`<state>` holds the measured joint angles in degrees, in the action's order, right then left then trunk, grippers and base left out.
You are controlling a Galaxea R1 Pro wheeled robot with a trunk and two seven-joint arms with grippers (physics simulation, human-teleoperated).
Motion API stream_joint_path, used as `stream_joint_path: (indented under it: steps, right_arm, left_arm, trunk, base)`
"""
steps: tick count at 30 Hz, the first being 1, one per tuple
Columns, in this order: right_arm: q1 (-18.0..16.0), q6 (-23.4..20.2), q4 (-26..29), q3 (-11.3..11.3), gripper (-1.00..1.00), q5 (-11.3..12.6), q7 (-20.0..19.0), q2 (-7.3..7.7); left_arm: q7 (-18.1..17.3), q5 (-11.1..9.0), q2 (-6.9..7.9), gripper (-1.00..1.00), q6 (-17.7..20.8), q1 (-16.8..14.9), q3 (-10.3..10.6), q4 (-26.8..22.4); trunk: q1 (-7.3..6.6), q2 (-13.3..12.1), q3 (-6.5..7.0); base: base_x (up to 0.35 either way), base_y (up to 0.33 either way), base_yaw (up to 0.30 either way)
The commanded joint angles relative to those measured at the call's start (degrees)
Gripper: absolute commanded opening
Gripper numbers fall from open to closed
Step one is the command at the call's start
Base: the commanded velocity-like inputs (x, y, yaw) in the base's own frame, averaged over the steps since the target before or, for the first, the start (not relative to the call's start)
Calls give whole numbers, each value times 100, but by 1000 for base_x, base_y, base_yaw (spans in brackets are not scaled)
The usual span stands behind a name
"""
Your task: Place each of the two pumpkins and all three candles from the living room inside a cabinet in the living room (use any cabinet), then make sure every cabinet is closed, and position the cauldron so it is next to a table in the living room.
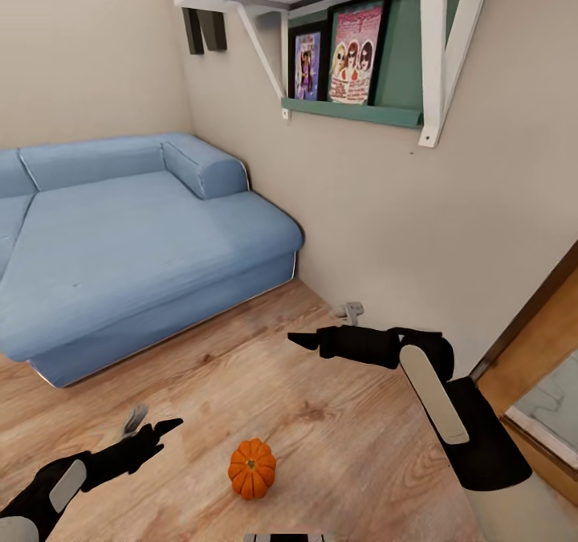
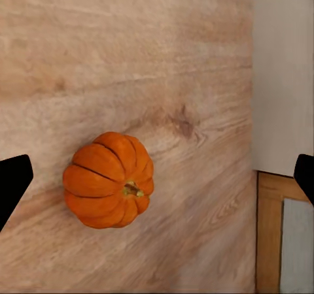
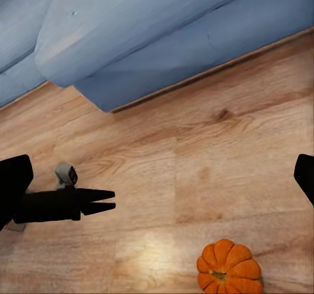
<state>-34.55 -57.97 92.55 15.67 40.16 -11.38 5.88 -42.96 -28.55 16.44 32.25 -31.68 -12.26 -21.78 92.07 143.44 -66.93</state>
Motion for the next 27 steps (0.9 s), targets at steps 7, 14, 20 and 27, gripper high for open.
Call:
stream_joint_path:
  steps: [7, 14, 20, 27]
  right_arm:
    - [1, 20, 0, -175, 100, 9, -82, 1]
    - [7, 27, 0, -189, 100, 9, -93, -3]
    - [7, 36, 0, -150, 100, 7, -84, -15]
    - [6, 39, 0, -182, 100, 9, -90, -9]
  left_arm:
    - [5, 25, -128, 100, -203, -4, 63, -28]
    - [-226, 16, 159, 100, -188, -118, 136, -181]
    - [-259, 81, 285, 100, -262, -255, 586, -236]
    - [-38, 220, 173, 100, -964, -288, 1111, -149]
  trunk:
    - [18, 10, -156]
    - [36, 19, -311]
    - [51, 27, -444]
    - [69, 37, -599]
  base:
    - [0, 0, 0]
    - [0, 0, 0]
    - [0, 0, 0]
    - [0, 0, 0]
